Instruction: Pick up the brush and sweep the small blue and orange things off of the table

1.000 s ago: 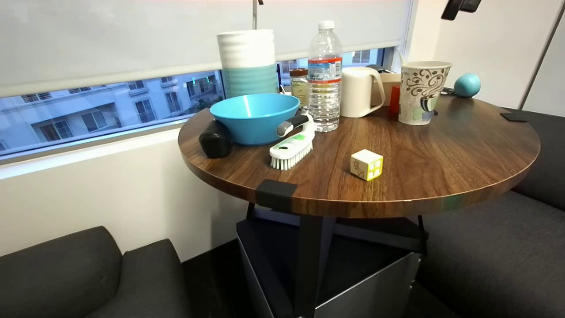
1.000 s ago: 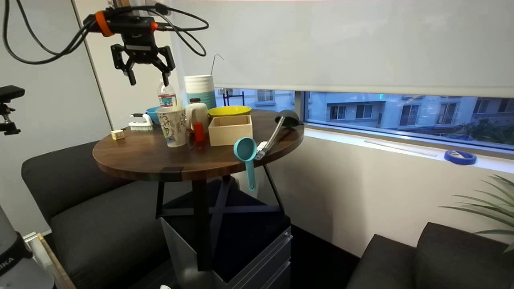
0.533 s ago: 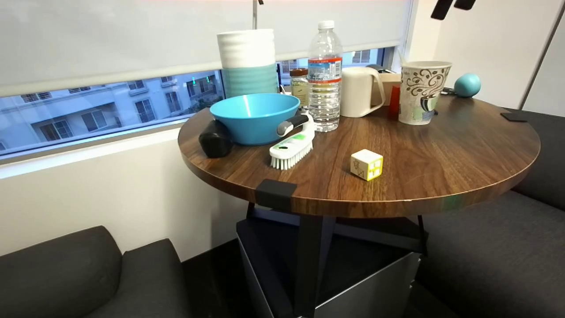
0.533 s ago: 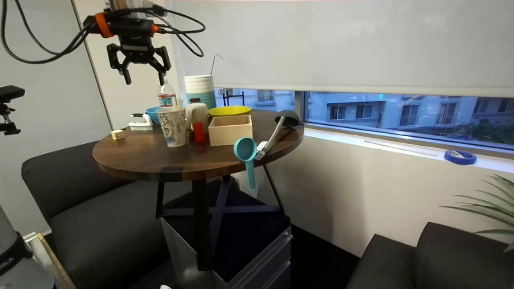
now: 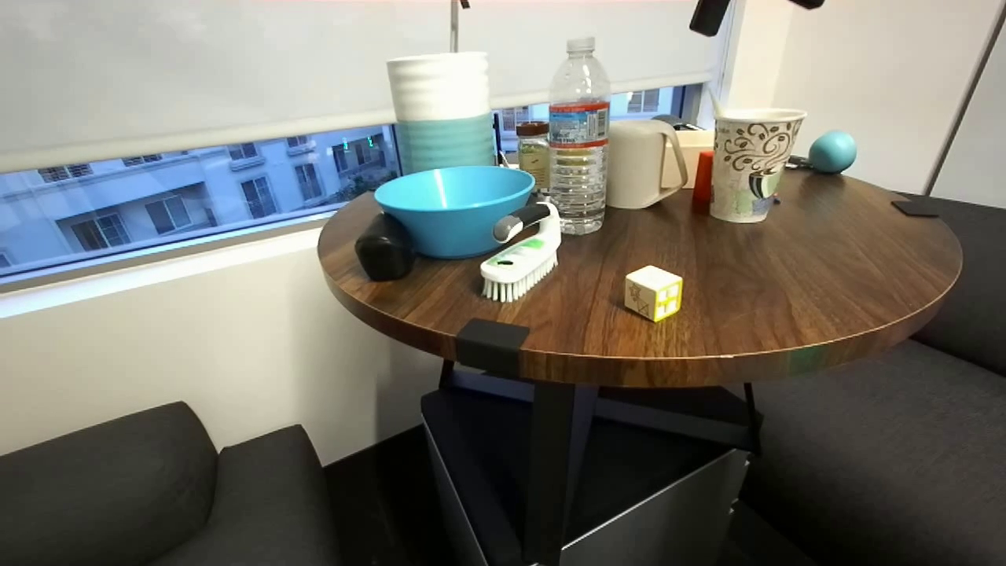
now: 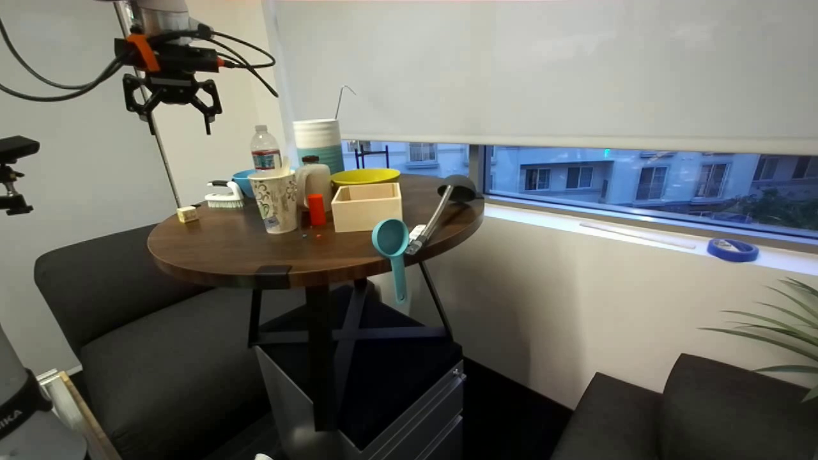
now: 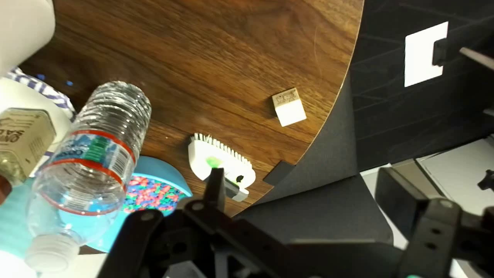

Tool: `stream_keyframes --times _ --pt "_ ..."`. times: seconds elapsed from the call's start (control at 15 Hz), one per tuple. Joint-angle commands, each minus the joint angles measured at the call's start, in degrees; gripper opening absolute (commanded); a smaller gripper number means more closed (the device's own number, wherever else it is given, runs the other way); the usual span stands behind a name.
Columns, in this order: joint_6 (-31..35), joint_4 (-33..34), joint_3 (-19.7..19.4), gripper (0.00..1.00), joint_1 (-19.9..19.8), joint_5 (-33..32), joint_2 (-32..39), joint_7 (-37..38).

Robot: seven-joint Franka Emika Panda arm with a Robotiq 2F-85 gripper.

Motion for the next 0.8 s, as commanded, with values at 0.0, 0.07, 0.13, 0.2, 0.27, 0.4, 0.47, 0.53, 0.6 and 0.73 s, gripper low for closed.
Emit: stream_keyframes --times 0.0,0.07,0.13,0.2,0.27,0.4,0.47,0.53,0.6,0.73 --pt "-0.3 0.2 1.6 1.0 -1.5 1.0 0.6 -1.3" --pt "-0.3 0.2 1.7 1.0 -1.5 1.0 0.9 -1.8" --pt "-0.2 0.2 1.6 1.0 -1.6 1.1 1.0 -2.2" --pt "-0.2 0.2 1.6 1.0 -1.6 1.2 1.1 -2.4" --pt "0.3 0.4 1.7 1.0 -0.4 2.0 2.2 -4.3" --pt "1.5 0.9 2.7 1.0 1.3 2.9 4.2 -8.3" --pt "2.1 1.3 3.7 1.0 1.7 2.8 5.3 -9.7" --pt "3.3 1.4 4.8 1.0 1.9 2.5 6.1 -10.5" --pt "4.8 1.4 5.9 1.0 2.0 2.2 7.1 -11.2" --pt "8.0 0.9 7.6 1.0 2.2 1.6 8.9 -12.8"
